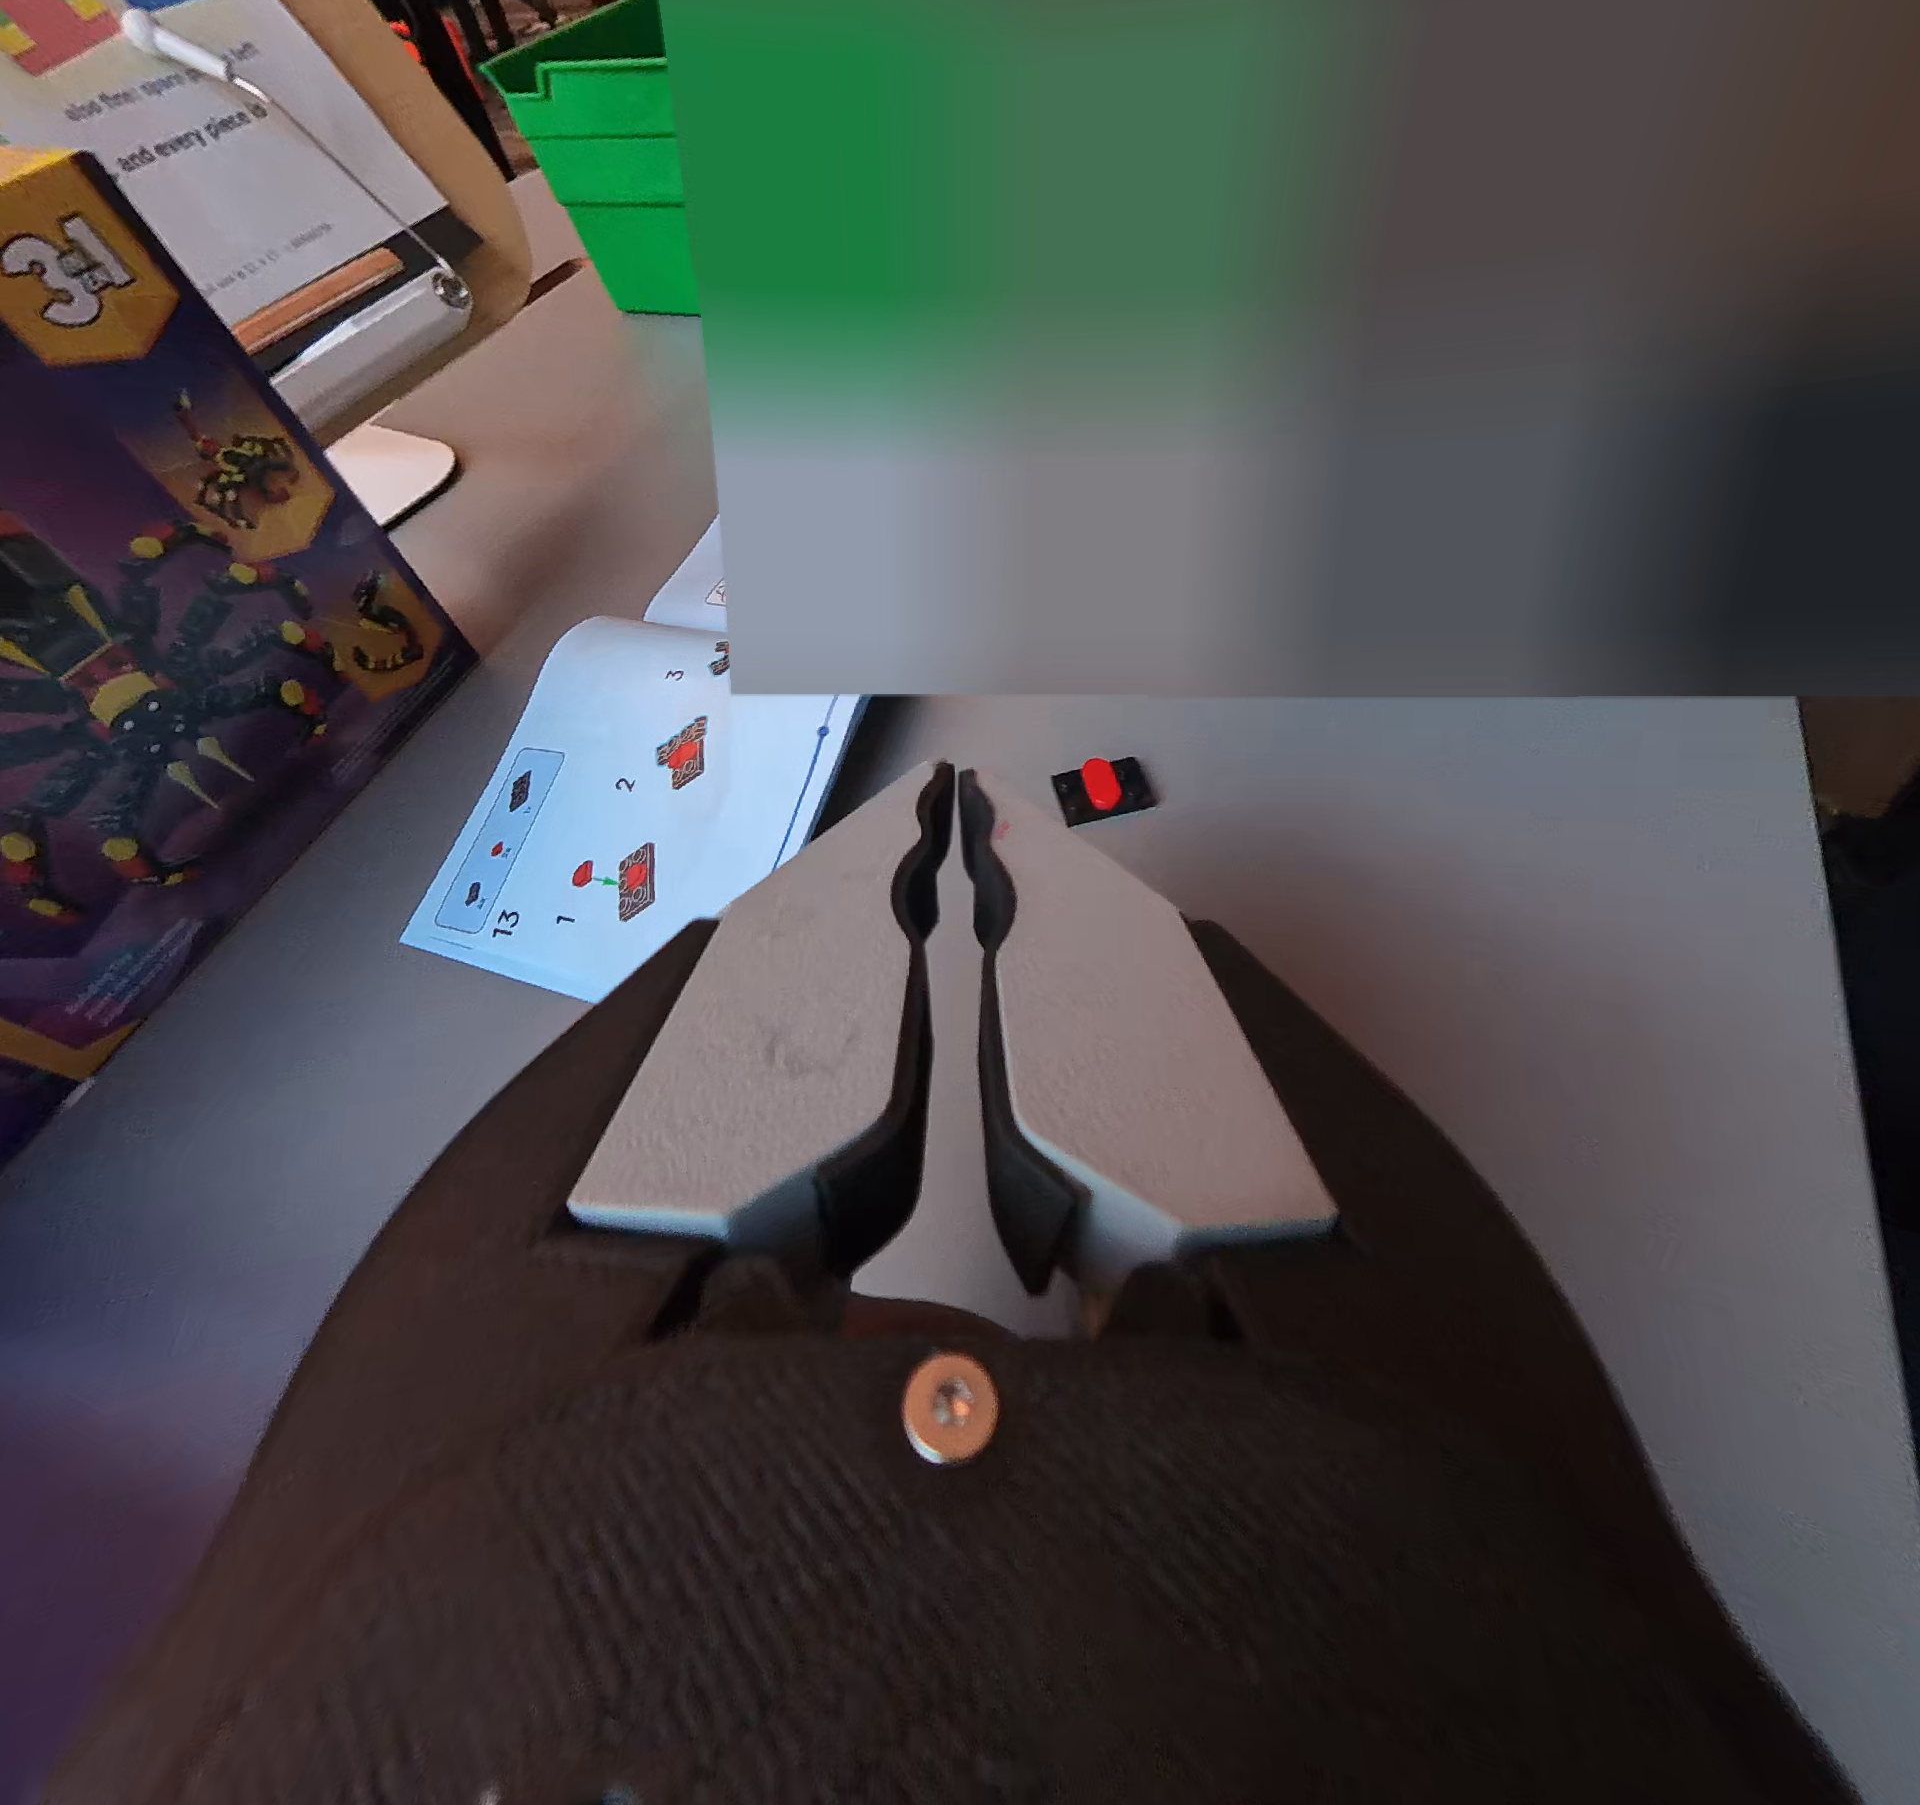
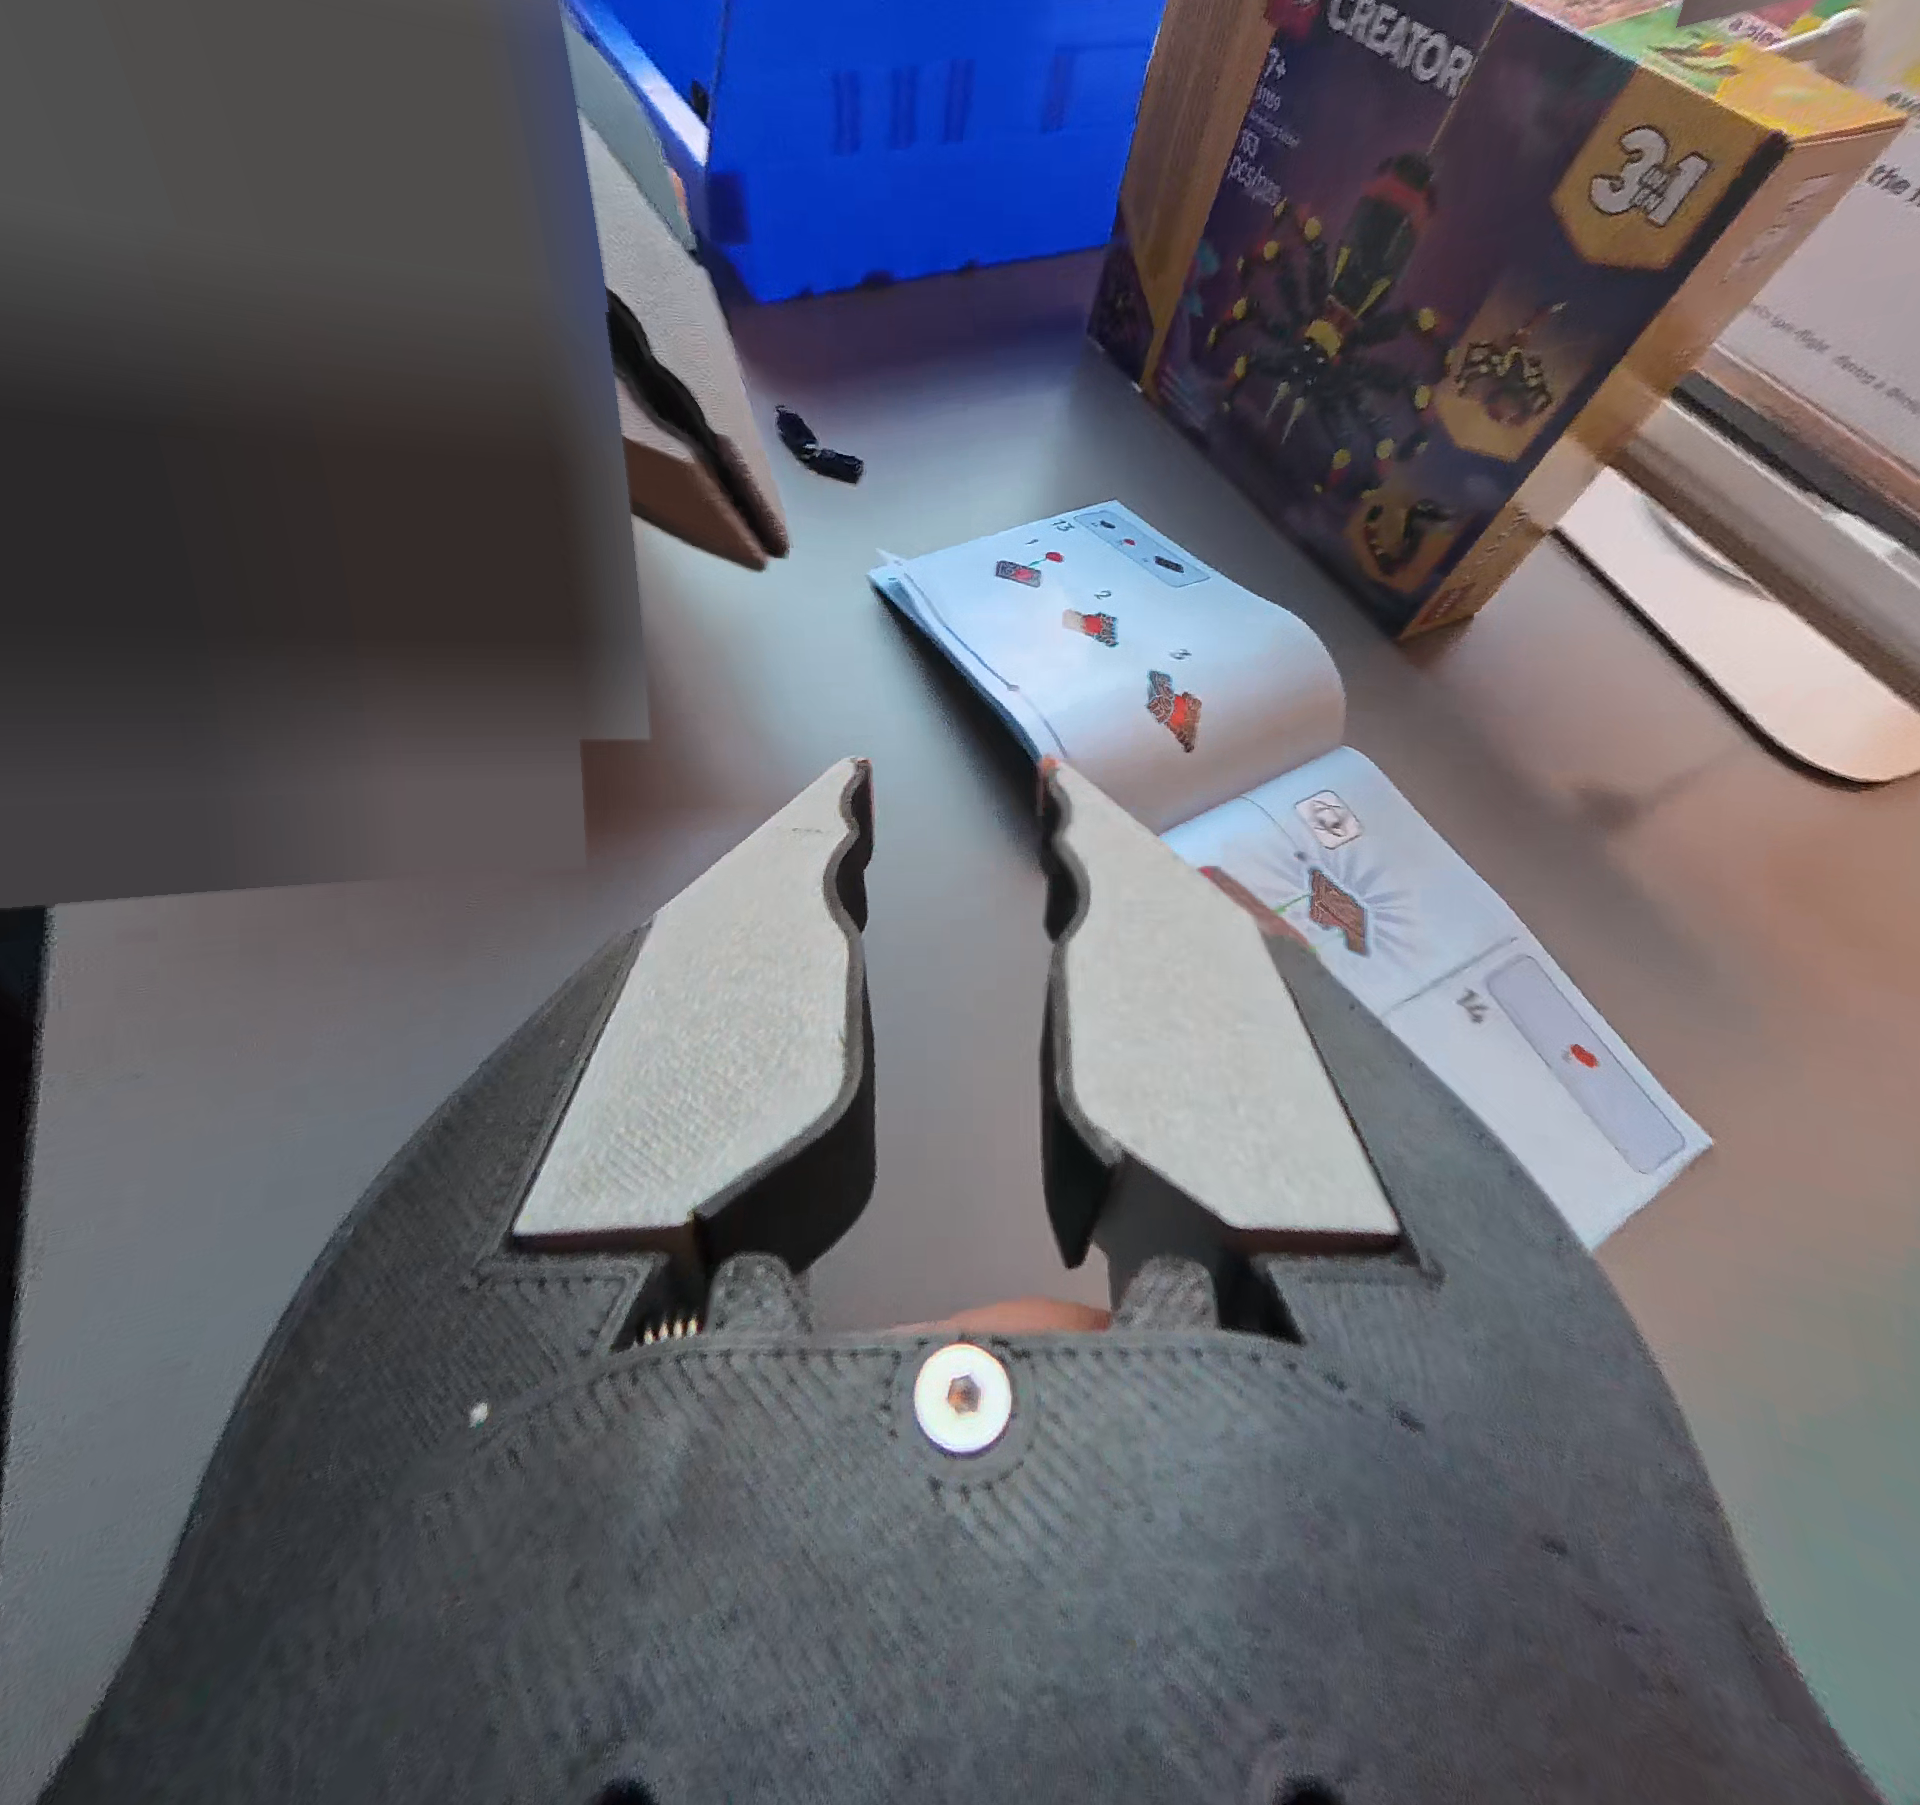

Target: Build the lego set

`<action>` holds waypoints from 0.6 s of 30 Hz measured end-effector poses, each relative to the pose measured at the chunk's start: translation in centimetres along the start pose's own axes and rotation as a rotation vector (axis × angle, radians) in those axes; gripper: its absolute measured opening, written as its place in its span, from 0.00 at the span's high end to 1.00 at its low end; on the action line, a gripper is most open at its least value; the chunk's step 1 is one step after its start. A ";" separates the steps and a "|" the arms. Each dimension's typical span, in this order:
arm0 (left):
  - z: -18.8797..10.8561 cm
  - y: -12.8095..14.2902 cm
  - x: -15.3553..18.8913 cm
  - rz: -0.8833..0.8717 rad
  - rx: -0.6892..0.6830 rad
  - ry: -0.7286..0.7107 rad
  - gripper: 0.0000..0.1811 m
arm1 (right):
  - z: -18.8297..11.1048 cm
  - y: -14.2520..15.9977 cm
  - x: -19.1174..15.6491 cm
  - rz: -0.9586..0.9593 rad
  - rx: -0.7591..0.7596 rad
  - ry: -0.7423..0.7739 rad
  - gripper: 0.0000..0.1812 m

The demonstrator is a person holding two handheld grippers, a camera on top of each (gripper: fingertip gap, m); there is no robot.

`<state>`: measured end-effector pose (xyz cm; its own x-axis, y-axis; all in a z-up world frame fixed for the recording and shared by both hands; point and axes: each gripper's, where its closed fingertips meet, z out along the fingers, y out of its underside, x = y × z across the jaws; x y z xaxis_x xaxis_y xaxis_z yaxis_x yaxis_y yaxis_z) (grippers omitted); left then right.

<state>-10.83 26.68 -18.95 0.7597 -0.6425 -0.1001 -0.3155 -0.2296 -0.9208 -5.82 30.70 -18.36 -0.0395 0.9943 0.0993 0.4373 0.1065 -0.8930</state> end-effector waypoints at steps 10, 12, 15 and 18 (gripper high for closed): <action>0.2 0.3 -0.1 -0.022 -0.022 0.004 1.00 | 2.2 2.7 -3.4 -0.119 -0.157 -0.119 1.00; 0.1 0.3 -0.1 -0.035 -0.022 0.006 1.00 | 2.7 2.8 -3.4 -0.156 -0.164 -0.087 1.00; 0.2 0.3 -0.1 -0.033 -0.023 0.009 1.00 | 3.3 3.0 -3.6 -0.168 -0.178 -0.083 1.00; 0.2 0.3 0.0 -0.023 -0.025 0.008 1.00 | 3.3 2.6 -2.9 -0.198 -0.144 -0.036 1.00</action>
<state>-10.81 26.72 -19.33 0.7625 -0.6426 -0.0759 -0.3122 -0.2627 -0.9130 -7.59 28.08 -22.39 -0.1683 0.9539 0.2485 0.5416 0.3001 -0.7853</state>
